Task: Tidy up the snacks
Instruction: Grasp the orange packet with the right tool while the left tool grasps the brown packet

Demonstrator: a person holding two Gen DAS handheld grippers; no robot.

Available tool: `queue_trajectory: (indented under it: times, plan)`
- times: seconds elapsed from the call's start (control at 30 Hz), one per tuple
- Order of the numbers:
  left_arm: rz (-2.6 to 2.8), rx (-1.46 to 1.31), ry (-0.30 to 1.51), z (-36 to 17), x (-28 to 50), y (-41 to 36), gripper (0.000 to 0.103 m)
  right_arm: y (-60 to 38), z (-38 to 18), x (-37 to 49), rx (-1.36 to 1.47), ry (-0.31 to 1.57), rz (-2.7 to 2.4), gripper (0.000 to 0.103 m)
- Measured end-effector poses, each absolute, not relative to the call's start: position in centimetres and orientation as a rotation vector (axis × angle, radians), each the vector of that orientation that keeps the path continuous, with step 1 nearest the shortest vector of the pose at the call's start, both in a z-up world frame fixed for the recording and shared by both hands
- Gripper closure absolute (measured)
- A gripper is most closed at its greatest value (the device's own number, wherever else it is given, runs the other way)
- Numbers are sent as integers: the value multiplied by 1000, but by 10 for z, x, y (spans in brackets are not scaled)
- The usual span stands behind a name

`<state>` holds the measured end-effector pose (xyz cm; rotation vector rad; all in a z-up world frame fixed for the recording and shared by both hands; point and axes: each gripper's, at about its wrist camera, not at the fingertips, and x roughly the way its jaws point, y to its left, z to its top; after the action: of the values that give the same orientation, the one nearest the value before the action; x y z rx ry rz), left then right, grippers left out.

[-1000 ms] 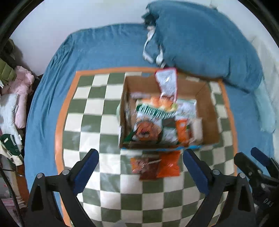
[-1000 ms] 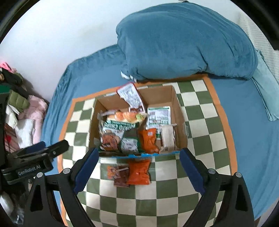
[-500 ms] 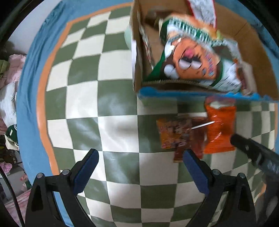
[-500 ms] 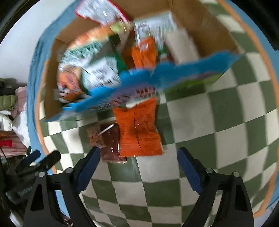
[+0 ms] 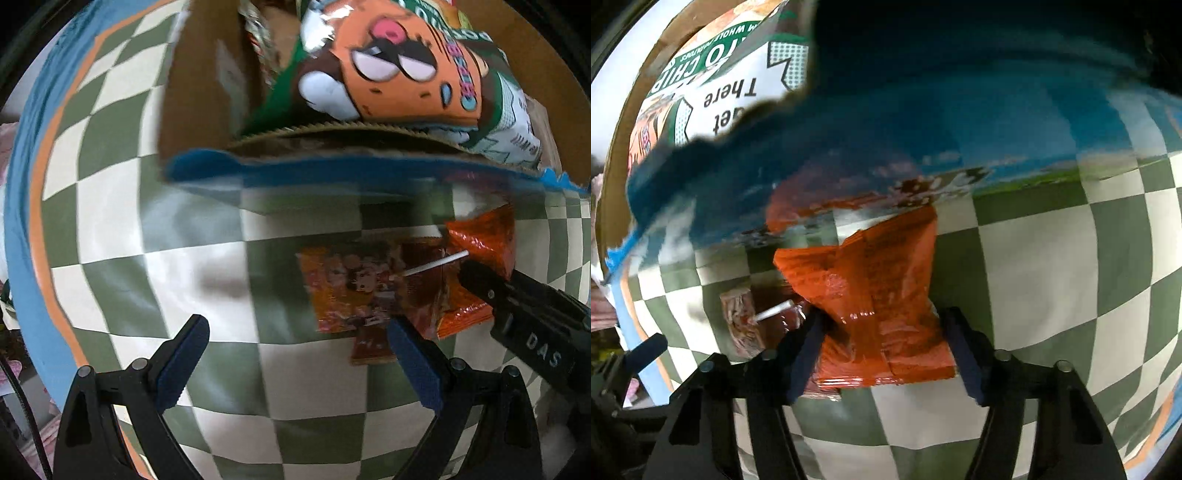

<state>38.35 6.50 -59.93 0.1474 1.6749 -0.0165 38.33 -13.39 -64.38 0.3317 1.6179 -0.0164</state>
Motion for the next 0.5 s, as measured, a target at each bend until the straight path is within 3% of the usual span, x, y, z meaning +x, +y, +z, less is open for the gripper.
queue_trajectory:
  times: [0.5]
  plan:
    - [-62,-28,1765,-636,362,21,4,-194,-640,344,350,1661,-83,41]
